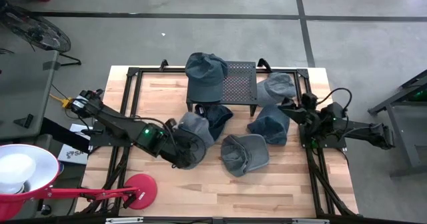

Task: Pick & Place hat
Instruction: Put the bottom left gray cap on the shelf

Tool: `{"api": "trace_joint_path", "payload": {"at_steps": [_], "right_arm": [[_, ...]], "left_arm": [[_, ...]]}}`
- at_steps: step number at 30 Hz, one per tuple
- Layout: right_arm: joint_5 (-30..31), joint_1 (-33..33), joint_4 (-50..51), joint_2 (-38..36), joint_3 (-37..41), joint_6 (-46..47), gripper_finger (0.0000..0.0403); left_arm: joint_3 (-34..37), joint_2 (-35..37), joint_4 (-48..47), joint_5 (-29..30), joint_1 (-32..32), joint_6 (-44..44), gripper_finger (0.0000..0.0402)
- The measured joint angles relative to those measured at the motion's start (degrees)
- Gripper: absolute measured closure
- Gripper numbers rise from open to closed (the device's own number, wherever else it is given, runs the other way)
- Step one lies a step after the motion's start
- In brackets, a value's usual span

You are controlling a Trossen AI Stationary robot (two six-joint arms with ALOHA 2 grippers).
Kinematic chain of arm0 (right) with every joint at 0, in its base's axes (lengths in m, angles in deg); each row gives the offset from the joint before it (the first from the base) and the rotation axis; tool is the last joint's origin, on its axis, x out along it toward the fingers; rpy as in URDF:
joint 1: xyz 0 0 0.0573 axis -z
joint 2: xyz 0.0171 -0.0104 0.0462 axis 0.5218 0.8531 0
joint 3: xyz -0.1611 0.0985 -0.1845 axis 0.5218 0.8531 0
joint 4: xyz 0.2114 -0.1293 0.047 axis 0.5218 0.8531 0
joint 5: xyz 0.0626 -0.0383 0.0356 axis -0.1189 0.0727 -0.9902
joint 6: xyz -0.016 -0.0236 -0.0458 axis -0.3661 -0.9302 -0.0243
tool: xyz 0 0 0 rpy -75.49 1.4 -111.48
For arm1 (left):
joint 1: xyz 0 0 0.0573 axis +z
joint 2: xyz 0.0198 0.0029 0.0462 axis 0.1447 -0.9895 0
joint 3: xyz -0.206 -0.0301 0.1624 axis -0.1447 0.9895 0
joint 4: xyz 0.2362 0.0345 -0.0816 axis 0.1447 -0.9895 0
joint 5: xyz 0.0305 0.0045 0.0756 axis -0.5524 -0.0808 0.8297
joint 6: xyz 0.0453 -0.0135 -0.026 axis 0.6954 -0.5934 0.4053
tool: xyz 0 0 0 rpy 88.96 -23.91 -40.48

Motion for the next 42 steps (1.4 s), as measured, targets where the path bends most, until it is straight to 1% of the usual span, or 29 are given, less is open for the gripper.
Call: {"api": "trace_joint_path", "payload": {"at_steps": [2, 4, 9, 14, 18, 20, 22, 26, 29, 34, 37, 42], "right_arm": [[0.61, 0.00, 0.54, 0.10, -0.59, -1.02, 0.0240], [2.63, 0.00, -0.03, 0.39, -1.30, -1.56, 0.0241], [3.72, 0.00, -0.16, 3.02, -3.60, -4.49, 0.0240], [3.97, 0.00, 1.65, 9.85, -9.15, -7.51, 0.0242], [2.31, 0.00, 4.20, 17.12, -16.25, -7.75, 0.0240], [1.99, 0.00, 8.53, 20.57, -20.87, -7.29, 0.0241], [1.73, 0.00, 14.97, 24.00, -26.20, -7.05, 0.0242], [1.67, 0.01, 29.46, 31.74, -38.32, -8.58, 0.0241], [1.07, 0.00, 37.90, 37.81, -47.47, -11.12, 0.0241], [0.85, 0.01, 46.32, 47.09, -63.04, -16.71, 0.0241], [0.86, 0.00, 50.81, 52.52, -72.13, -20.32, 0.0241], [1.97, 0.01, 59.28, 61.11, -85.59, -26.42, 0.0242]], "left_arm": [[-1.07, 0.00, 2.87, 2.36, 0.01, 5.58, 0.0391], [-2.09, 0.00, 5.80, 4.53, 0.00, 11.01, 0.0391], [-4.75, 0.00, 11.95, 8.03, 0.04, 20.12, 0.0391], [-6.49, 0.04, 14.86, 8.98, 2.32, 25.71, 0.0391], [-7.41, 0.07, 15.21, 11.84, 4.51, 30.85, 0.0391], [-7.41, 0.07, 15.40, 13.98, 5.37, 33.53, 0.0391], [-7.41, 0.07, 16.58, 16.84, 5.80, 37.22, 0.0391], [-7.41, 0.07, 19.72, 24.21, 6.10, 46.19, 0.0391], [-7.41, 0.07, 22.69, 30.60, 6.10, 54.23, 0.0391], [-7.41, 0.07, 27.52, 38.61, 6.10, 66.96, 0.0391], [-7.41, 0.04, 30.82, 40.67, 6.10, 73.94, 0.0391], [-7.41, 0.04, 36.25, 43.23, 6.10, 82.99, 0.0391]]}}
